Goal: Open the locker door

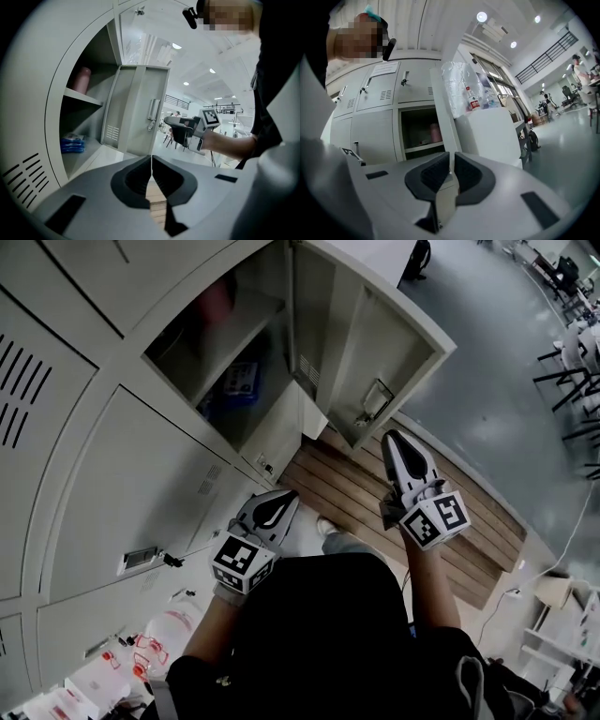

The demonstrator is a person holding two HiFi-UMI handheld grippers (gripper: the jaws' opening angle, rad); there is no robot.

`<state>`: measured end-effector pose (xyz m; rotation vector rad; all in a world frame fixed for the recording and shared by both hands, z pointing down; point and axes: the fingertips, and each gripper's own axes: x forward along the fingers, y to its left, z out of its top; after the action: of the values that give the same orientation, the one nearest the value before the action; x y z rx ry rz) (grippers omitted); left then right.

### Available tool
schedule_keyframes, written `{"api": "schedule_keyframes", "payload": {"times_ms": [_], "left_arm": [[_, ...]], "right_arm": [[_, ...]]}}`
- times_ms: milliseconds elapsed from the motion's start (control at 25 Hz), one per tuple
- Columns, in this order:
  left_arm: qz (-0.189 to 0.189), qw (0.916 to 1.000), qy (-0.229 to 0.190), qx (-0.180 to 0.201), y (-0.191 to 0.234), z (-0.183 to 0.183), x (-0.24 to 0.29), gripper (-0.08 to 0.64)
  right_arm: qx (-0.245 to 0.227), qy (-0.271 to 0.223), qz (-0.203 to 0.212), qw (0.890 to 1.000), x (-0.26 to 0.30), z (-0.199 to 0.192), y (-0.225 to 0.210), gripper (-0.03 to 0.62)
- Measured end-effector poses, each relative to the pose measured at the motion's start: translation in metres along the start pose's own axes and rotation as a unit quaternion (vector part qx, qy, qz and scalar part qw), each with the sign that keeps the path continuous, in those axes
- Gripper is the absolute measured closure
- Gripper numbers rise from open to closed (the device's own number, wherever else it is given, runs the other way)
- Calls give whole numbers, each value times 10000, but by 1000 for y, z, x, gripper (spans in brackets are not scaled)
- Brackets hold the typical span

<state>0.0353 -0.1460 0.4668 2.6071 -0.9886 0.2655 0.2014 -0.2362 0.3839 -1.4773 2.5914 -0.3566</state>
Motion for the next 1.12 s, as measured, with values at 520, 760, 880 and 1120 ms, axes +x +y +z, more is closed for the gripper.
{"api": "schedule_keyframes", "payload": {"times_ms": [520,760,880,1120], "left_arm": [[78,9999,-57,-50,-2,-2,-6,535],[233,9996,-135,-96,3,-3,-14,535],[305,9993,-155,-119,6,-4,-19,535],[414,9988,-205,-164,11,-5,-26,535]], "right_arm": [[32,677,855,9940,-11,-63,75,540],[-5,808,1123,9904,-11,-77,98,540],[7,835,1171,9896,-10,-80,103,540],[-9,852,1240,9886,-7,-80,109,540]]}}
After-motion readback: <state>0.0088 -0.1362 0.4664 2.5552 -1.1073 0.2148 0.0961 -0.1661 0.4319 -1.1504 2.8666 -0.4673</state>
